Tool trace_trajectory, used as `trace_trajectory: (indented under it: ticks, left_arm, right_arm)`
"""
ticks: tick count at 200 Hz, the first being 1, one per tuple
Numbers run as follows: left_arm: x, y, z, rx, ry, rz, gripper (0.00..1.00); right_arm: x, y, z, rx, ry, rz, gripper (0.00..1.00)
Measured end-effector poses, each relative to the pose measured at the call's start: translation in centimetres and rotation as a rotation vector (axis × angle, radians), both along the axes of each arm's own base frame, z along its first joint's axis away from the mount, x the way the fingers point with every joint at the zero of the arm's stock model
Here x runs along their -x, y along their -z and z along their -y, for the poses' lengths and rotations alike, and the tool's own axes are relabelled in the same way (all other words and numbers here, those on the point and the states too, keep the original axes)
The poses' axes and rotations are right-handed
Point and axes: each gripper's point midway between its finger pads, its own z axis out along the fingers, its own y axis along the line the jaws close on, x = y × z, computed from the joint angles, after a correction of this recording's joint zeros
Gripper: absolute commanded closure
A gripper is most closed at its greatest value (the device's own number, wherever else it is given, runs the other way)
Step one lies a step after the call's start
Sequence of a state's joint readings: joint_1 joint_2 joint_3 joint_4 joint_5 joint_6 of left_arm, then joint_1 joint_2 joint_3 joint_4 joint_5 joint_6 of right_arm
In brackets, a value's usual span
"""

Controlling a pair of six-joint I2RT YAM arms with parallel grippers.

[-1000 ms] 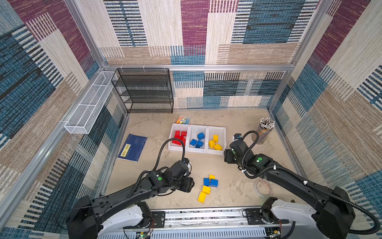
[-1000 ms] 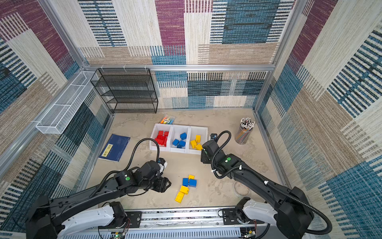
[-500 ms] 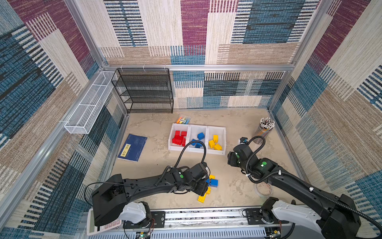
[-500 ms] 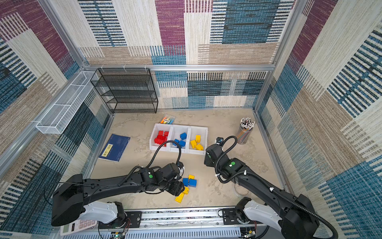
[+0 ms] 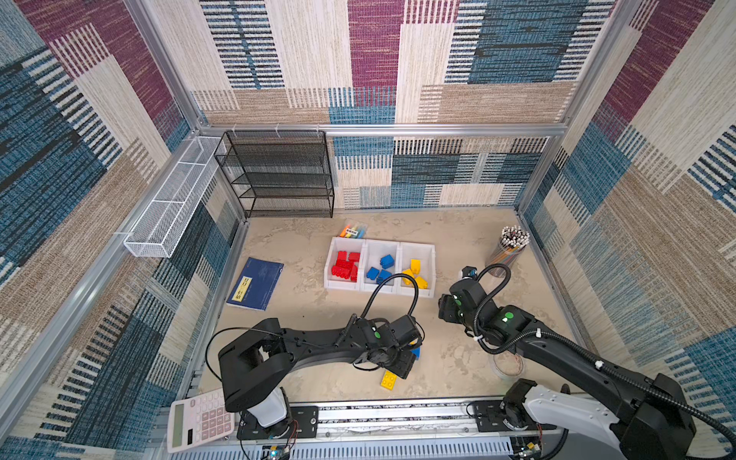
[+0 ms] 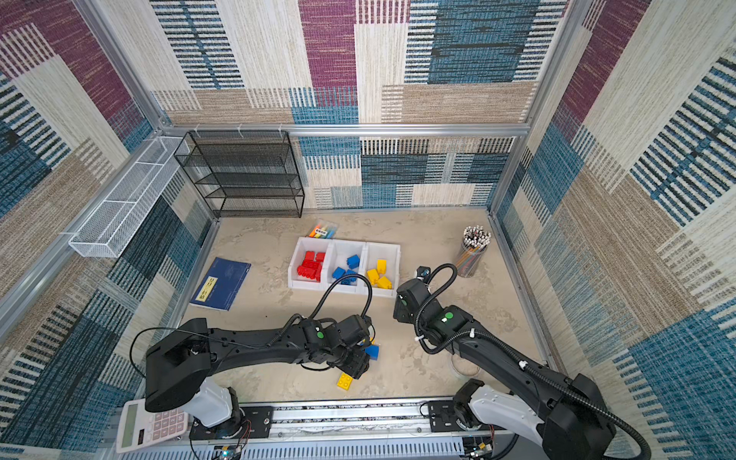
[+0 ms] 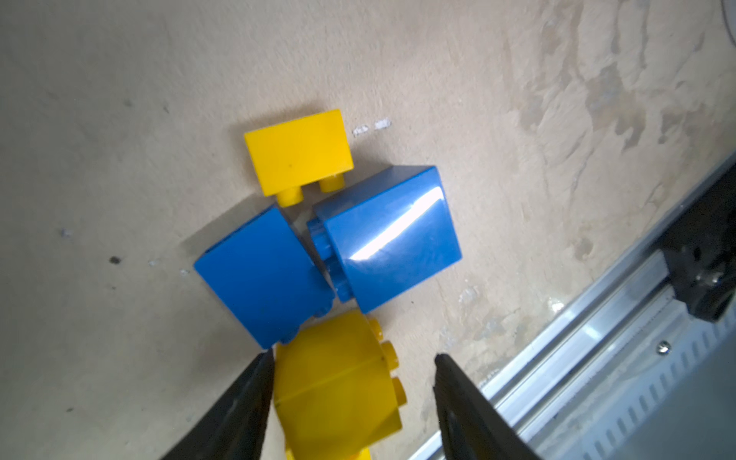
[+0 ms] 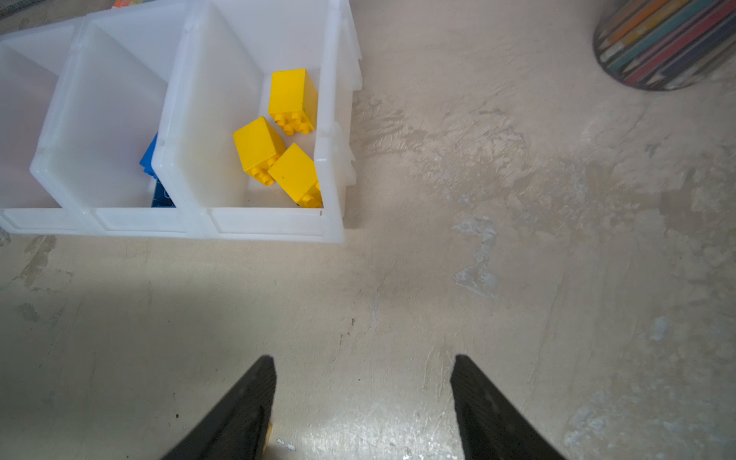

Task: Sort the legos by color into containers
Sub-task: 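Grasp the yellow brick near the robot with the left gripper, then carry the yellow brick into the yellow compartment and release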

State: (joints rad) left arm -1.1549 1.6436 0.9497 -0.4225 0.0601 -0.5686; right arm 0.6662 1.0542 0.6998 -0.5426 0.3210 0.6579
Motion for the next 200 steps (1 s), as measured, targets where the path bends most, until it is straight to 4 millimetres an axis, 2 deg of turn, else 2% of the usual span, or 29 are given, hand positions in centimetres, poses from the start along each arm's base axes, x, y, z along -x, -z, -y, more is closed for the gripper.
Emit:
trace_trajectory:
  ticks: [65,104,124,143,165,184,200]
  left_arm:
    - [0.5,0.8,-0.1,-0.045,0.013,-0.015,0.49]
    - [0.5,0.6,-0.2,-0.046,0.014,-0.014,0.50]
    - [0.3,-0.6,0.1,-0.023,0.016,0.006,0.50]
    - [-0.4,-2.8,0.6,0.015,0.019,0.053,0.50]
    - [-2.2,-5.8,1.3,0.068,0.014,0.122,0.50]
    - [-5.2,-8.0,1.2,0.103,-0.022,0.180,0.51]
    - [-8.5,-9.7,1.0,0.126,-0.068,0.219,0.51]
  right_arm:
    - [0.2,0.1,0.1,-0.009,0.003,-0.002,0.27]
    - [0.2,0.0,0.1,-0.011,0.004,0.001,0.28]
    - [0.2,-0.1,0.1,-0.016,0.006,0.005,0.28]
    - [0.2,-0.5,0.1,-0.022,0.006,0.013,0.28]
    - [0.2,-1.2,0.2,-0.029,0.009,0.027,0.28]
    - [0.2,-1.9,0.2,-0.035,0.011,0.040,0.29]
    - [0.2,-2.4,0.3,-0.042,0.012,0.050,0.29]
